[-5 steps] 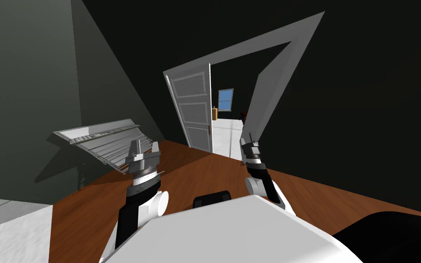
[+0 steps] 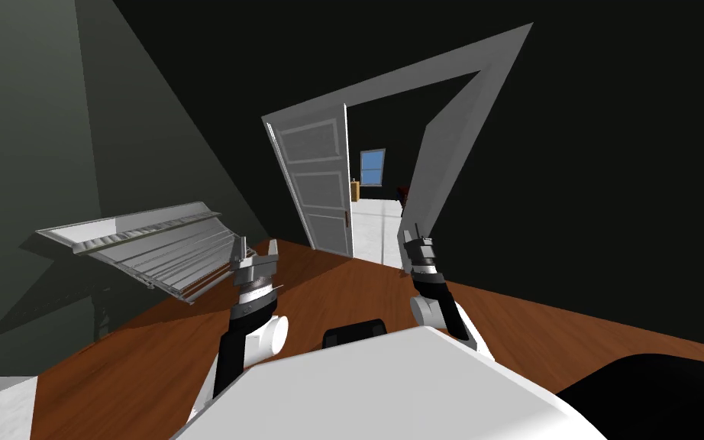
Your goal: Push the door open
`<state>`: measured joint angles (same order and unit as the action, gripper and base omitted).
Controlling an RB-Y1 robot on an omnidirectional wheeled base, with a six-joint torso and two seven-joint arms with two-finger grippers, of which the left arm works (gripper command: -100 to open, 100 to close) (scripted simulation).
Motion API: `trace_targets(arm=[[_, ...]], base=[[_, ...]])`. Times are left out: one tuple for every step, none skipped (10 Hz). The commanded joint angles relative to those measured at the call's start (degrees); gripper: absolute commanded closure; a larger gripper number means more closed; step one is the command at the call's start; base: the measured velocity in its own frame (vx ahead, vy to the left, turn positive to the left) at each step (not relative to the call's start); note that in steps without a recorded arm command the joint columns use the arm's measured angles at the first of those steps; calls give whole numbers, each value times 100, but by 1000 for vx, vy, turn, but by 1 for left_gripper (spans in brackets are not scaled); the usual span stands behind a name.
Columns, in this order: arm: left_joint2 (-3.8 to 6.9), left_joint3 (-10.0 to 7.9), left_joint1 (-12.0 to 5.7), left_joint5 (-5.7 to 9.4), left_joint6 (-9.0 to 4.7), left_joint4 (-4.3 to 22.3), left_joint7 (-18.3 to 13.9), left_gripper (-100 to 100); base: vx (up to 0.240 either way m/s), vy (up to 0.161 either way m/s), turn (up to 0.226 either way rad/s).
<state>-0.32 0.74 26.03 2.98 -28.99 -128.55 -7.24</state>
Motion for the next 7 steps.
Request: trace_targets(arm=[[51, 8, -89, 80, -25, 176, -140, -100], [76, 23, -134, 122, -51, 291, -214, -100], [101, 38, -179, 164, -78, 406, -289, -100], [126, 55, -235, 215, -110, 547, -380, -100], [151, 74, -292, 268, -143, 691, -473, -100], [176, 92, -349, 320, -175, 835, -567, -100], [201, 110, -406, 373, -208, 979, -660, -100]], base=[[87, 14, -81], [81, 17, -77], [67, 13, -72], [71, 11, -103], [79, 17, -96], [80, 17, -102], [75, 24, -104]])
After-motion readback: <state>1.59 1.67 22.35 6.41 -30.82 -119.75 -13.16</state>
